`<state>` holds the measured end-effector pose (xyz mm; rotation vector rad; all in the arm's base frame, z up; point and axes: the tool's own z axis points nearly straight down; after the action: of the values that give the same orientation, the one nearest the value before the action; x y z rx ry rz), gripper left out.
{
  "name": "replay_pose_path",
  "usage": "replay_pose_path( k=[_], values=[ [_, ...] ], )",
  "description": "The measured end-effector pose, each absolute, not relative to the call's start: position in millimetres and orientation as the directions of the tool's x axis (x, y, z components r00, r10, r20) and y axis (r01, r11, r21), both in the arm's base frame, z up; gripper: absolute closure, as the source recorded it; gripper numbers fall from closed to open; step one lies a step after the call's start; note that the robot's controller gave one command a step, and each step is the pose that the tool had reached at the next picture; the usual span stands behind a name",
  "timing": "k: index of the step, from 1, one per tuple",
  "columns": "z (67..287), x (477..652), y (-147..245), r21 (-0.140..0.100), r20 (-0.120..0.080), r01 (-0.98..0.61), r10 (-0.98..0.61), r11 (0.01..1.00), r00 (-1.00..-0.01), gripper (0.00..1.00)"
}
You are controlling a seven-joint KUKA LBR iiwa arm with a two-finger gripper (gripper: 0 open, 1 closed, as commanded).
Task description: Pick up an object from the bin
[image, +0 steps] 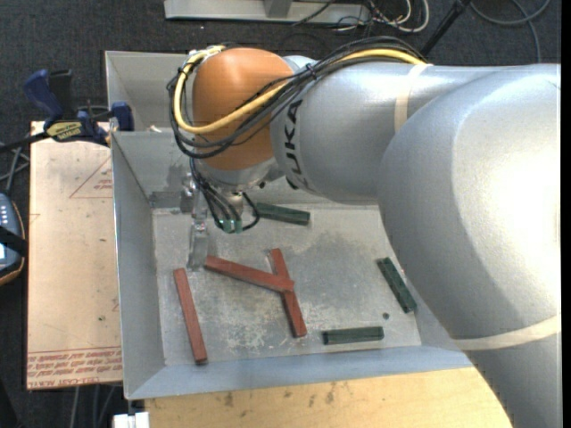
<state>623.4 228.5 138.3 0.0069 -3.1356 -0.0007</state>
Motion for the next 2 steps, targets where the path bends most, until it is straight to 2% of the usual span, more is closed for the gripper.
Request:
replay_pose_path(
  k=[1,2],
  values=[
    [143.7,625.5,227.6,0.002,-0.001,-0.001,-0.001,1.000,-1.000,0.00],
    [78.0,595.5,151.5,0.001,-0.003,-0.090,-0.090,0.996,-0.996,0.00]
  ],
)
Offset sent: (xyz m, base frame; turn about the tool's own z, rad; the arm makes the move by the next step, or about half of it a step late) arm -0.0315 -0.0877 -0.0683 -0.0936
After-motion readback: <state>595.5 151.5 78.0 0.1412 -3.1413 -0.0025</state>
